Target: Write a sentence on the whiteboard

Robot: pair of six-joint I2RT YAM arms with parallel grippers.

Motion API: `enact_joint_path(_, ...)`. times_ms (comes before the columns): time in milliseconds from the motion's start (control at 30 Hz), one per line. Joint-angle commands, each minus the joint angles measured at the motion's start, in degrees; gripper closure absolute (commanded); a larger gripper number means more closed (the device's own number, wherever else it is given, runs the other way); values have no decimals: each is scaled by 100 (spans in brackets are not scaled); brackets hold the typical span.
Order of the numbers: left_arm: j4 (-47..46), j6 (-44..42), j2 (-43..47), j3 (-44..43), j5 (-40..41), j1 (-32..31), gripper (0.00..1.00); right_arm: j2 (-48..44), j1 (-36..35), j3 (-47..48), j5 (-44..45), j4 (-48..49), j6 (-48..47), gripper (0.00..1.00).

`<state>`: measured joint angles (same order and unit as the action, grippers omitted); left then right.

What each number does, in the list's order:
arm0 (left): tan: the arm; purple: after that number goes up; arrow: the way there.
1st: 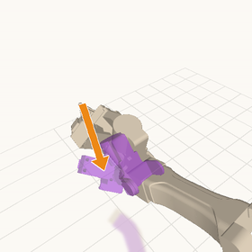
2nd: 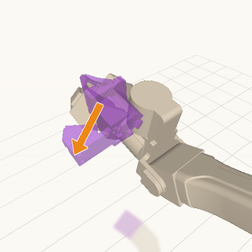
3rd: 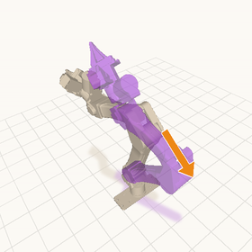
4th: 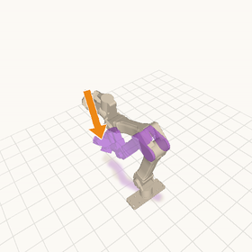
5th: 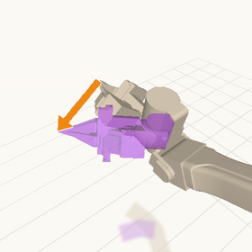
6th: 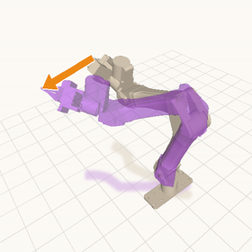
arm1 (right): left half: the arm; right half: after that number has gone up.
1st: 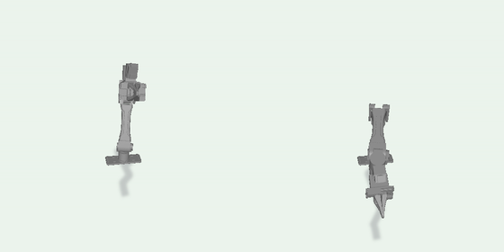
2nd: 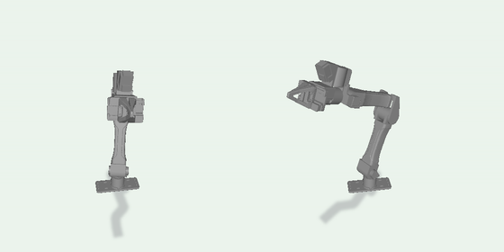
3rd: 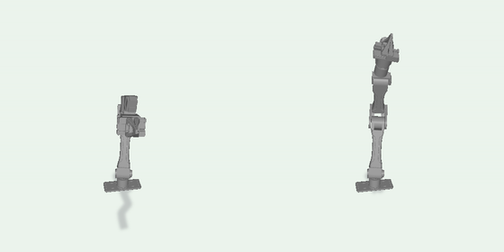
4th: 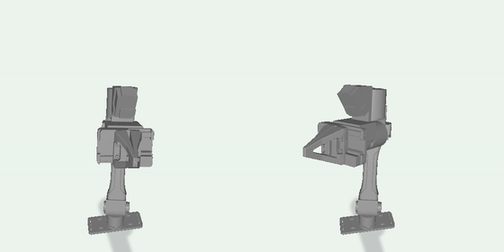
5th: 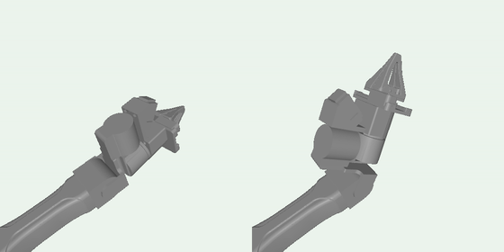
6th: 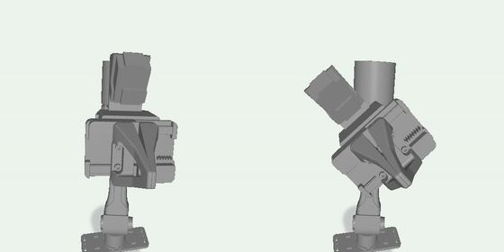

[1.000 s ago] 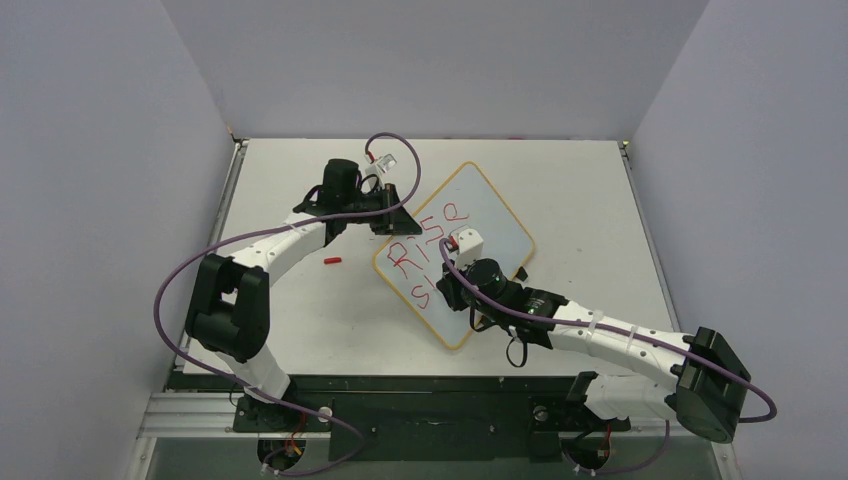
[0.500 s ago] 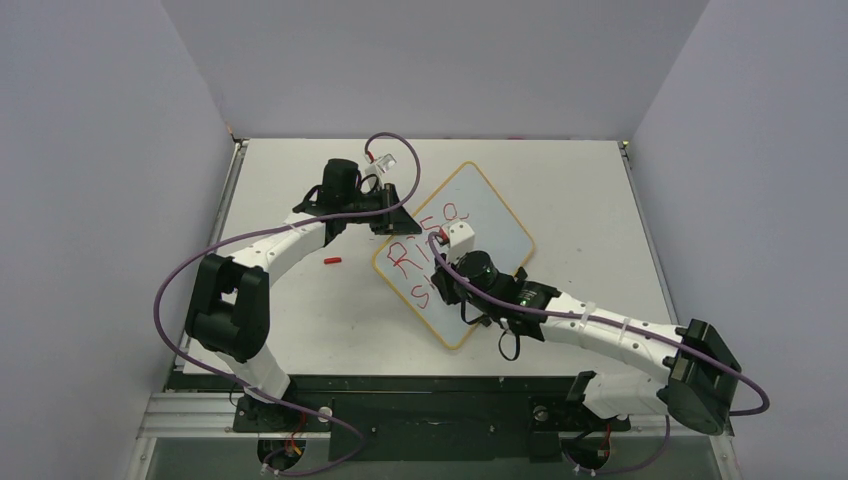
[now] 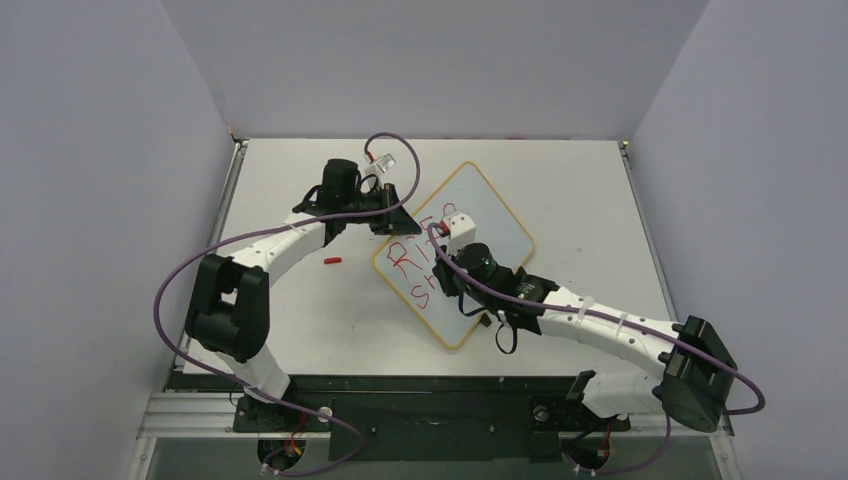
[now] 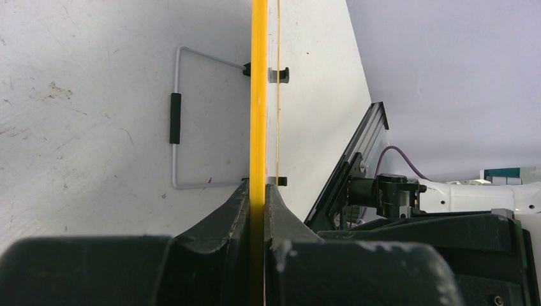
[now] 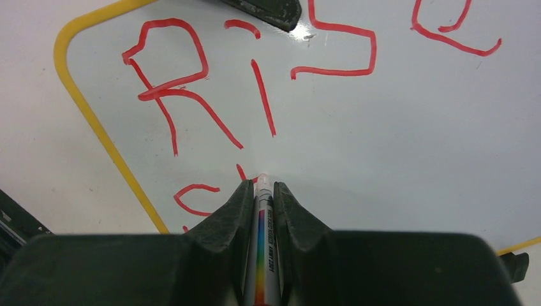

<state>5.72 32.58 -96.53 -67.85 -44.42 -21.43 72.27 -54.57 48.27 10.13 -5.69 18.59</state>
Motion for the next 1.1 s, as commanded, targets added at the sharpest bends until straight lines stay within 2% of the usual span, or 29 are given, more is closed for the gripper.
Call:
enact_joint_path(0,-312,-142,312,-44,38,49,100,59,159,141,147,-55,-75,100)
enact_joint_path(667,-303,-136,337,-43,39,51,100,-451,166,-440,49,-237,153,100)
enact_joint_path(1067,-305,-129,331,-46,38,46,100,-632,130,62,374,-474,131,100)
